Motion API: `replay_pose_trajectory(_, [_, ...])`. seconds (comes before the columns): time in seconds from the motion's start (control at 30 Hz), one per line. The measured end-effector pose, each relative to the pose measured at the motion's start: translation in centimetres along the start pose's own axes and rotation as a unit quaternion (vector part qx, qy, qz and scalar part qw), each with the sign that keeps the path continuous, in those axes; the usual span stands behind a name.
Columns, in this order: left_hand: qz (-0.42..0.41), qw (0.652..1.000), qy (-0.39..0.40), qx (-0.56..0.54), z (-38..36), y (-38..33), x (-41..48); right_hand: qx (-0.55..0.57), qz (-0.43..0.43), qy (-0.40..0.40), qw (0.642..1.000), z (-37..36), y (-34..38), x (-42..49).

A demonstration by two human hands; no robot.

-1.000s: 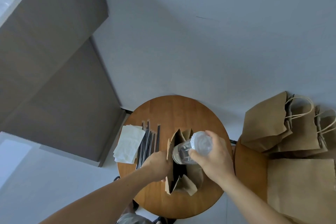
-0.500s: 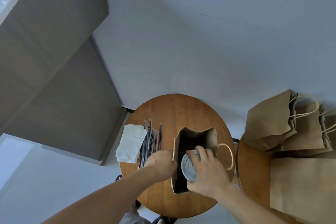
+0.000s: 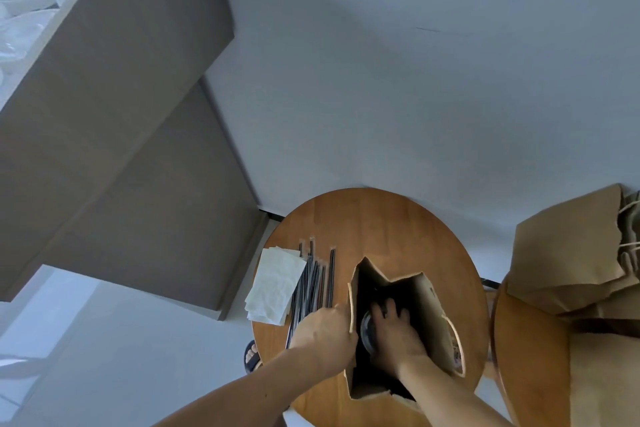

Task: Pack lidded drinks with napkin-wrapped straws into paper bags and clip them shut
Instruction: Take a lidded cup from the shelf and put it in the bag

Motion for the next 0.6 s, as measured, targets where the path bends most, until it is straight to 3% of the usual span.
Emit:
replay_pose_trajectory(0.23, [-0.023, 0.999, -0.021, 0.034, 1.4, -0.4, 2.0, 0.014, 0.03, -0.012, 0.999, -0.8, 0.6, 1.3])
replay_pose_trajectory(0.47, [-0.036, 0.997, -0.024, 0.059, 1.7, -0.8, 2.9, 0.054, -0.031, 0.019, 0.998, -0.3, -0.2, 0.8])
replay_pose_trajectory(0.6, [-0.027, 0.999, -0.011, 0.039, 1.1, -0.5, 2.2, 0.075, -0.04, -0.007, 0.996, 3.4, 0.0, -1.2])
Point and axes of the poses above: each hand's wrist, its own x-axis towards the middle knuckle, its own z-axis out of the back of the hand, y = z × x, the point moved 7 cm from there along x, towards the middle knuckle, and after that the axes turned 3 degrees about -y, right-handed, at the moved point
